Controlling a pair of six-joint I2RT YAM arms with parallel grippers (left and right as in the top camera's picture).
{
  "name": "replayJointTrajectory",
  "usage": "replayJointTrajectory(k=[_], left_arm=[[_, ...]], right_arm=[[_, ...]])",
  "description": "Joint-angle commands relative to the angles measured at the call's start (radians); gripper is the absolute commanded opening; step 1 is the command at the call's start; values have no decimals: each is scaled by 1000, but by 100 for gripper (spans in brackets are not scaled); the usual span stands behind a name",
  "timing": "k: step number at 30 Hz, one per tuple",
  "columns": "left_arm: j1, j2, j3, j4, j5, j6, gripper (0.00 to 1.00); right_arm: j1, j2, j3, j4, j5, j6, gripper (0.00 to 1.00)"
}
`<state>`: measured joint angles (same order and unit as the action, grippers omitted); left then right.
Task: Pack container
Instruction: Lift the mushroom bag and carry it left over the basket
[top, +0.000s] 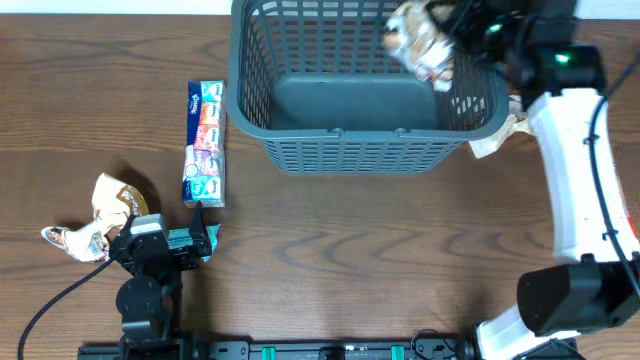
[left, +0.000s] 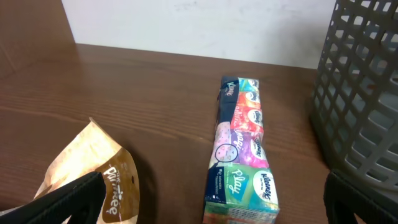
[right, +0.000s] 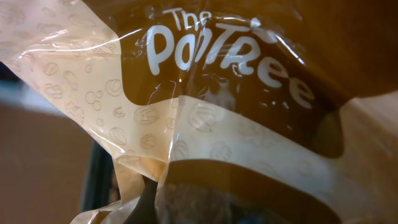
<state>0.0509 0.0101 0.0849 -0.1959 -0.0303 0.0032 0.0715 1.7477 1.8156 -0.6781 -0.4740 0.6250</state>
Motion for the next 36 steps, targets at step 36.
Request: replayJointTrajectory(k=[36], left_arm=[[5, -6, -18, -25, -5, -2, 98]], right_arm=[[95, 391, 16, -336, 295, -437, 30]])
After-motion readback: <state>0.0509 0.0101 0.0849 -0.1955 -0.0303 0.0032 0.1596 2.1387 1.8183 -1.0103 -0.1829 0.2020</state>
